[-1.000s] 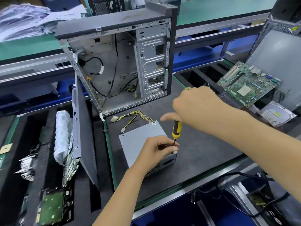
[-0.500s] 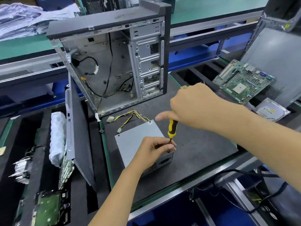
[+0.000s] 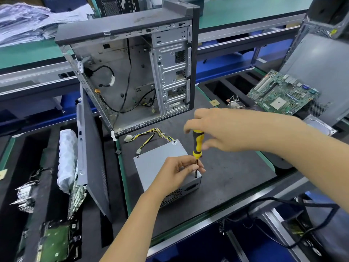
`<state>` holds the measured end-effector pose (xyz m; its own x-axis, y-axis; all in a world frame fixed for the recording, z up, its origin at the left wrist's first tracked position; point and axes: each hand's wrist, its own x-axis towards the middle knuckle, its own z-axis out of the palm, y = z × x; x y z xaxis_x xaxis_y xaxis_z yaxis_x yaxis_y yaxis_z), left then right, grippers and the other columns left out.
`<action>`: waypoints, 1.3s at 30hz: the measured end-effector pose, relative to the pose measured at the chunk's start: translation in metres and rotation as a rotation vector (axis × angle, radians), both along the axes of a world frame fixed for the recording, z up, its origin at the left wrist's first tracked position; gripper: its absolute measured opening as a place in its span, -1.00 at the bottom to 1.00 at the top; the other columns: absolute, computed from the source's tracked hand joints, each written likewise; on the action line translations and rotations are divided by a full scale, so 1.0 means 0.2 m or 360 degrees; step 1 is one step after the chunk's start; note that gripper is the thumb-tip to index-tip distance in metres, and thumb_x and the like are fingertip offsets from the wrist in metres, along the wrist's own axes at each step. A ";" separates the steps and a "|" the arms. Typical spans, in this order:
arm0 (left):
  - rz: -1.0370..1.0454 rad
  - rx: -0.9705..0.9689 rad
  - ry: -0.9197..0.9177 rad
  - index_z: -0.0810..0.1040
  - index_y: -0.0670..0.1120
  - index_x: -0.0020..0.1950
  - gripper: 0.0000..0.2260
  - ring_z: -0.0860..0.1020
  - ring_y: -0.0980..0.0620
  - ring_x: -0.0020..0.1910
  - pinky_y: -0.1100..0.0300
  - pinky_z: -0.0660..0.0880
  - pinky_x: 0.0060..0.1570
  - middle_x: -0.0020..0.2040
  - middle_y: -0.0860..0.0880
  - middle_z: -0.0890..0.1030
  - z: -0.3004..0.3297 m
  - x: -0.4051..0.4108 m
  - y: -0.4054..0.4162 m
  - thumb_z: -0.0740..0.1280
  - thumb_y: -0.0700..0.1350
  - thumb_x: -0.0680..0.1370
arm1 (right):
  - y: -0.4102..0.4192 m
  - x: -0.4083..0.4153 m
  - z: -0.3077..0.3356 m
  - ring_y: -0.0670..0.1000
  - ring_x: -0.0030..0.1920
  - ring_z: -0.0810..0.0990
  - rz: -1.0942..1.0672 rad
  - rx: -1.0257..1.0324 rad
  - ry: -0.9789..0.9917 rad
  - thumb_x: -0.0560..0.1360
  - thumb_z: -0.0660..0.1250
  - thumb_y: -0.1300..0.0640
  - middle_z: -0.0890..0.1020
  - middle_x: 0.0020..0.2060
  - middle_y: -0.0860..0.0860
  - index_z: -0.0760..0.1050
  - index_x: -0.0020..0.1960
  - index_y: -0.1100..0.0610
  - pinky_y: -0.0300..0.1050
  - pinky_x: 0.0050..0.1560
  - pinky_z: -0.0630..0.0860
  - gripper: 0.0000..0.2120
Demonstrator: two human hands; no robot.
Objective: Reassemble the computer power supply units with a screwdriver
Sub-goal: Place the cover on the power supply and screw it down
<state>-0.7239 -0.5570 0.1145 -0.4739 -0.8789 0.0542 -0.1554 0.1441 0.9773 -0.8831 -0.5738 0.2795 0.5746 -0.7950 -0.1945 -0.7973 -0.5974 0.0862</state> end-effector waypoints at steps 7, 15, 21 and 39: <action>0.0049 -0.0105 -0.0103 0.67 -0.09 -0.06 -0.95 0.58 0.10 -0.14 0.26 0.49 -0.04 -0.13 0.16 0.67 -0.01 -0.02 -0.02 0.44 -0.15 0.50 | 0.02 0.04 -0.01 0.01 -0.48 0.28 -0.0068 -0.0584 0.0313 0.47 -0.08 -0.39 0.29 -0.44 0.01 0.23 -0.36 0.14 -0.16 -0.33 0.26 -0.39; -0.0030 -0.0162 -0.0102 0.69 -0.05 -0.05 -0.89 0.58 0.05 -0.03 0.14 0.51 0.05 -0.04 -0.08 0.63 -0.01 -0.01 -0.03 0.37 -0.21 0.57 | 0.02 0.03 0.00 0.05 0.04 0.49 0.0052 0.0233 0.0002 0.58 0.24 0.09 0.42 -0.04 -0.04 0.44 0.12 0.06 0.02 0.03 0.47 -0.87; 0.0113 -0.0107 -0.0037 0.56 -0.04 -0.18 -0.86 0.63 0.01 -0.14 0.32 0.46 -0.02 -0.25 -0.01 0.67 0.03 -0.04 -0.03 0.47 -0.23 0.47 | 0.03 0.05 -0.06 0.07 -0.43 0.28 -0.0033 -0.0531 0.0330 0.56 -0.03 -0.29 0.38 -0.37 0.05 0.25 -0.26 0.13 -0.16 -0.48 0.07 -0.49; -0.0051 -0.0201 -0.0190 0.63 0.00 -0.08 -0.82 0.63 0.06 -0.05 -0.06 0.48 0.09 -0.14 0.05 0.71 0.01 0.00 -0.02 0.26 -0.16 0.63 | 0.03 0.00 -0.08 -0.01 -0.51 0.27 -0.0268 -0.0431 -0.0037 0.28 -0.15 -0.51 0.33 -0.51 0.00 0.24 -0.42 0.11 -0.15 -0.38 0.29 -0.32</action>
